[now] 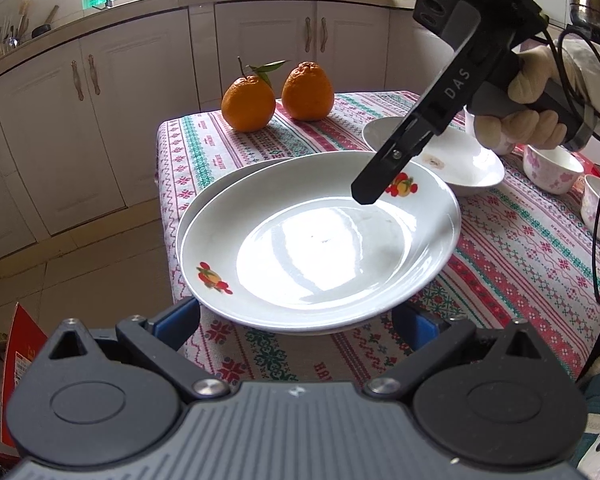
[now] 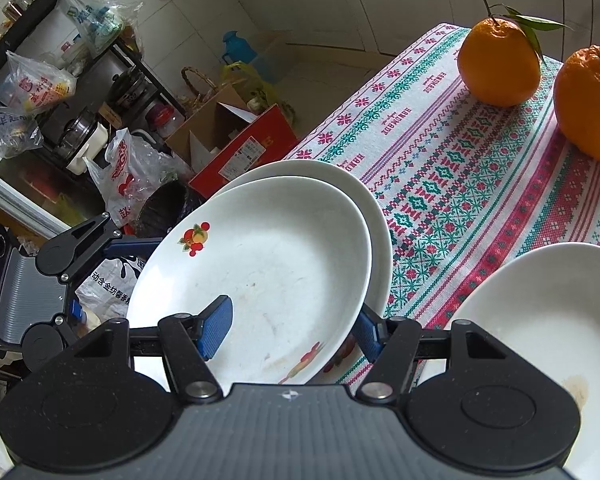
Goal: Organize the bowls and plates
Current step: 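Lower the left tool's plate onto a plate while the right tool lowers its plate onto another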
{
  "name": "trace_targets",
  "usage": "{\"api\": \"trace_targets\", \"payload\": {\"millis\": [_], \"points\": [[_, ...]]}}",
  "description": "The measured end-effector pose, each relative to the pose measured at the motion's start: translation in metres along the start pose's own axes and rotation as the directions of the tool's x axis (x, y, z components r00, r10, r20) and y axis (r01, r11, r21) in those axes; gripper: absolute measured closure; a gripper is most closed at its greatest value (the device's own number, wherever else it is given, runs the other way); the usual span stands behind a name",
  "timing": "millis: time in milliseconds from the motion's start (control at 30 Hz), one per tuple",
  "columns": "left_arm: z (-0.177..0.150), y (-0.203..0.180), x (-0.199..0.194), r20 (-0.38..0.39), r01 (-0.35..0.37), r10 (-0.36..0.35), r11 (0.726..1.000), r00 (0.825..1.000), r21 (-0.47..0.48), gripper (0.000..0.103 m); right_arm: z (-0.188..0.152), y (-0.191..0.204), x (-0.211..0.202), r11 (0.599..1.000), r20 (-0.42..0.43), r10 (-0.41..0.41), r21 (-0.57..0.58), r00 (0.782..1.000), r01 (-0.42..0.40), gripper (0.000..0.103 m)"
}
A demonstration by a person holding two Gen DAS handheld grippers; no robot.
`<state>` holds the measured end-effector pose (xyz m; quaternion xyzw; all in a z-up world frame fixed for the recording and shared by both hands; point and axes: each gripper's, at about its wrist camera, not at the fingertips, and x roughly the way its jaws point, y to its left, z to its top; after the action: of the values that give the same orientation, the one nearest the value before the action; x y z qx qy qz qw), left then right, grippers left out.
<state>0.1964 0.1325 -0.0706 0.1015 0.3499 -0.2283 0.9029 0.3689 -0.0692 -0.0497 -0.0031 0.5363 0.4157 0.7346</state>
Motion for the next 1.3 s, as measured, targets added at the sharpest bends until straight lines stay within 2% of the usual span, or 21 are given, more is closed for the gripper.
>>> {"api": "trace_targets", "payload": {"millis": [1067,1300], "points": [[-0.002,-0.004,-0.008,0.033,0.014,-0.013,1.000,0.999,-0.017,0.001,-0.025,0.015,-0.020,0.993,0.022,-0.116,0.032,0.993,0.115,0.033],[-0.001,-0.012,-0.018,0.063,-0.002,0.003,1.000,0.998,-0.016,0.001,-0.040,0.022,-0.033,0.989,0.066,-0.141,0.043,0.988,0.138,0.026]]}}
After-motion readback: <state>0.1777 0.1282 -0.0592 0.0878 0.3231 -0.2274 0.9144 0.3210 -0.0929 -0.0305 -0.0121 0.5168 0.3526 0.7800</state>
